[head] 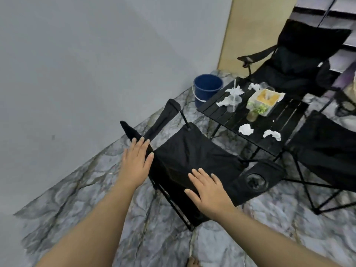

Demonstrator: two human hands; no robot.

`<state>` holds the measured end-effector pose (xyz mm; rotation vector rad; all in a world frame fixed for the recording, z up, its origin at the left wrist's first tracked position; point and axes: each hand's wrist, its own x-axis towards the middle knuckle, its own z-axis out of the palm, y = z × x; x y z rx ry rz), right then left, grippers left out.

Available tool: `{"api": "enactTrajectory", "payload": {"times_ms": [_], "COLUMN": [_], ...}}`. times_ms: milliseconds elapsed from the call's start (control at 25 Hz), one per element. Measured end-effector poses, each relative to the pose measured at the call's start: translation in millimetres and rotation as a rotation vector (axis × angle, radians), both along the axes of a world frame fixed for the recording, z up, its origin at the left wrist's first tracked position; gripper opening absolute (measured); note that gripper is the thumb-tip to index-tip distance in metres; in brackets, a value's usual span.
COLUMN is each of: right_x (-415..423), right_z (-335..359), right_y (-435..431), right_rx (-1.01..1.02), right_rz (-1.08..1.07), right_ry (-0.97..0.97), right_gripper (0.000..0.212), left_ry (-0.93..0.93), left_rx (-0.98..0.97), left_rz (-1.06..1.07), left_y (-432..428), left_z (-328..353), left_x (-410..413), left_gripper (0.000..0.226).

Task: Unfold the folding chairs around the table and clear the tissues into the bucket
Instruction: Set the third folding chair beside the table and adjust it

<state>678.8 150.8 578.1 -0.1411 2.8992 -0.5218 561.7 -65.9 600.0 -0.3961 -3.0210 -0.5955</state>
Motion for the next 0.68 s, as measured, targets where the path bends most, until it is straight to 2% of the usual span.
{"api": "enactTrajectory", "payload": {"times_ms": [160, 280, 360, 480, 560, 680], "right_x": [-3, -12, -17, -19, -15, -13], "right_z": [10, 18, 16, 10, 9, 12], "right_y": [-8, -33, -61, -95, -102, -110], "right_rx": [-0.021, -0.026, 0.040, 0.134, 0.162, 0.112], "right_rz": [-0.054, -0.128, -0.303, -0.683, -0.868, -1.059], "right_ry": [-0.088, -0.052, -0.019, 0.020, -0.013, -0.055], "right_gripper": [0.095, 0.095, 0.102, 0.119, 0.113, 0.095], "left_ry": [0.002, 0.036, 0.034, 0.003, 0.003, -0.018], "left_rx": [-0.035, -0.067, -0.078, -0.106, -0.103, -0.046], "left_rz": [-0.112, -0.194, -0.267, -0.376, -0.473, -0.523], "left_y": [-23, -38, -59, -95, -105, -106], "left_z": [-7, -11, -12, -12, -13, -17], "left_x": [-59, -87, -108, -144, -160, -185], "left_gripper": [0.053, 0.051, 0.049, 0.056, 0.070, 0.071]}}
